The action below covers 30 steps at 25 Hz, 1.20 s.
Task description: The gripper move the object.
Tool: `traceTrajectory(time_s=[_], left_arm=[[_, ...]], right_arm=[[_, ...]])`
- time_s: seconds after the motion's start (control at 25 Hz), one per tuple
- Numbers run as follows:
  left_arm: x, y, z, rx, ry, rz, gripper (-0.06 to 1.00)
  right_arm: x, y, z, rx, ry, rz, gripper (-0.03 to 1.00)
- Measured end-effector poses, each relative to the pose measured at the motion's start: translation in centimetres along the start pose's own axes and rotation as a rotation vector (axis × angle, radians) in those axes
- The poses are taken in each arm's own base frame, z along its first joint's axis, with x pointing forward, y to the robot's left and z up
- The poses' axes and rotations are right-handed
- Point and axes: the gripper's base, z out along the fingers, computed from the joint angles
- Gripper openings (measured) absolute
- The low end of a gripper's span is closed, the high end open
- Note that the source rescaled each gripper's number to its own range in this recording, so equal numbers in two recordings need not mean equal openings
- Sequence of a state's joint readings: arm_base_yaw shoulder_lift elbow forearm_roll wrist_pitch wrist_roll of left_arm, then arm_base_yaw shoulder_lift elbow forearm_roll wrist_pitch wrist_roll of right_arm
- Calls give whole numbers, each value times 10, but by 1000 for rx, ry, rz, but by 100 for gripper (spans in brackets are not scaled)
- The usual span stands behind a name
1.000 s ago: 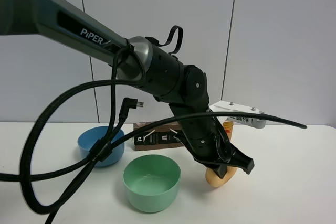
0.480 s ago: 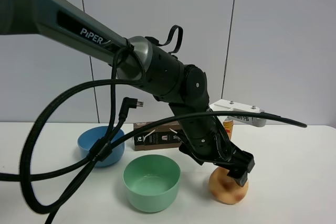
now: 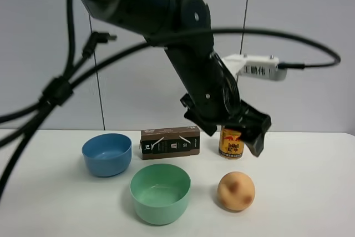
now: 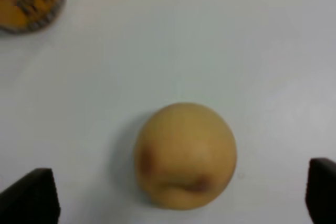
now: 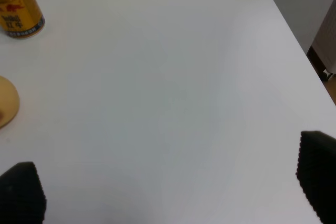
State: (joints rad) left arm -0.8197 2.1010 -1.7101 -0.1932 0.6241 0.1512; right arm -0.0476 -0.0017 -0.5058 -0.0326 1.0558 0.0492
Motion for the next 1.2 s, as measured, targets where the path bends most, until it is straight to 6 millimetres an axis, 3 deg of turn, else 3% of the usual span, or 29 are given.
traceTrajectory(time_s=[0.12, 0.2, 0.44, 0.64, 0.76, 0.96, 1.2], left_arm=[[-11, 20, -30, -30, -39, -25, 96], [-10, 44, -41, -66, -28, -59, 96], [10, 127, -66, -179, 58, -193, 96], [27, 194, -108, -297, 30, -310, 96], [46, 221, -132, -353, 19, -378, 96], [93, 238, -168, -429, 12, -479, 96], [159, 224, -233, -551, -49, -592, 96]], right_arm=[[0, 0, 0, 0, 0, 0, 100], [0, 0, 0, 0, 0, 0, 100], [0, 0, 0, 0, 0, 0, 100], [0, 0, 0, 0, 0, 0, 100], [0, 0, 0, 0, 0, 0, 100], [0, 0, 0, 0, 0, 0, 100], [0, 0, 0, 0, 0, 0, 100]])
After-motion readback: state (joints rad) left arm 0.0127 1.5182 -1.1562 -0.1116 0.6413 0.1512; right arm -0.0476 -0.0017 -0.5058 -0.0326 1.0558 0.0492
